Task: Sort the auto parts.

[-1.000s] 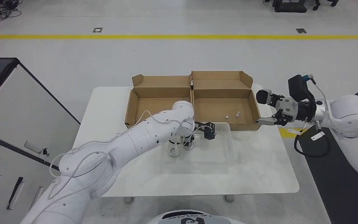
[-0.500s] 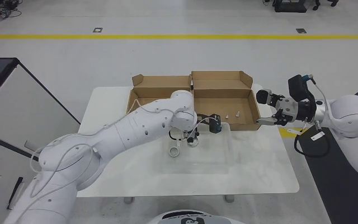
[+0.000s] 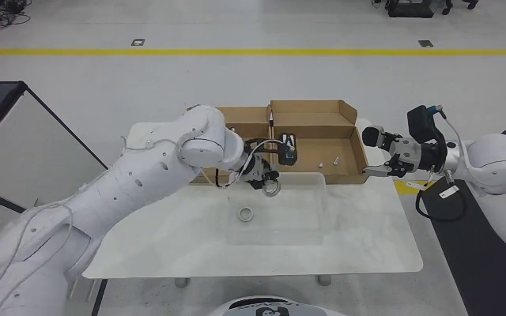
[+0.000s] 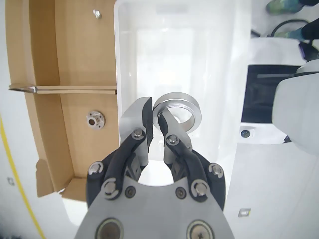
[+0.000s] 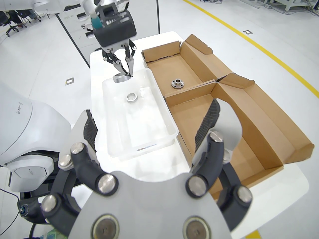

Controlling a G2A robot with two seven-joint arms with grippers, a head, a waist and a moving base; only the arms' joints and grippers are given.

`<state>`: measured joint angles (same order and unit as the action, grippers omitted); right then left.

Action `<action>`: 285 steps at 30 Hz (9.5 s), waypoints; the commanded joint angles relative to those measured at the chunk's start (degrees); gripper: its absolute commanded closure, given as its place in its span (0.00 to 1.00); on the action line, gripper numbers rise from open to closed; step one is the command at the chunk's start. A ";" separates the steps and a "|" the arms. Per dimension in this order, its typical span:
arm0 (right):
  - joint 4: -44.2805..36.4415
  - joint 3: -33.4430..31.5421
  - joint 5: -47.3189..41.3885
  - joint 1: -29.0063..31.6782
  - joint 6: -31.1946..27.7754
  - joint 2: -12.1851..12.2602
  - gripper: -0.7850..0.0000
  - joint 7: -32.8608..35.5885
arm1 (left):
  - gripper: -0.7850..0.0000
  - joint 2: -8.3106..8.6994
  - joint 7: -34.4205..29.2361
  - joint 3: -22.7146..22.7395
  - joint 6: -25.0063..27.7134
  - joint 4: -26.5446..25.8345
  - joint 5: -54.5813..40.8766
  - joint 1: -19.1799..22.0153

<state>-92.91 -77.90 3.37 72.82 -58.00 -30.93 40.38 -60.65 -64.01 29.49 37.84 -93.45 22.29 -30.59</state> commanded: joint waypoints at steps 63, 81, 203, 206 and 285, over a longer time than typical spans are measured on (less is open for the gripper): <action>0.00 0.00 0.00 0.00 0.00 0.00 0.00 0.00 | 1.00 10.12 32.59 33.05 20.16 -17.04 -31.65 -25.28; 0.00 0.00 0.00 0.00 0.00 0.00 0.00 0.00 | 1.00 8.94 36.81 33.05 20.16 -19.42 -43.10 -29.74; 0.00 0.00 0.00 0.00 0.00 0.00 0.00 0.00 | 1.00 -3.41 17.76 37.58 5.02 -9.24 -35.25 -30.89; 0.00 0.00 0.00 0.00 0.00 0.00 0.00 0.00 | 1.00 -3.93 18.58 35.53 4.60 -6.65 -30.94 -27.68; 0.00 0.00 0.00 0.00 0.00 0.00 0.00 0.00 | 1.00 -22.15 31.17 -4.03 4.62 67.29 42.99 6.02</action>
<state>-92.91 -77.90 3.37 72.82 -58.00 -30.93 40.38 -82.63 -32.95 25.60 42.36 -26.62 65.06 -24.60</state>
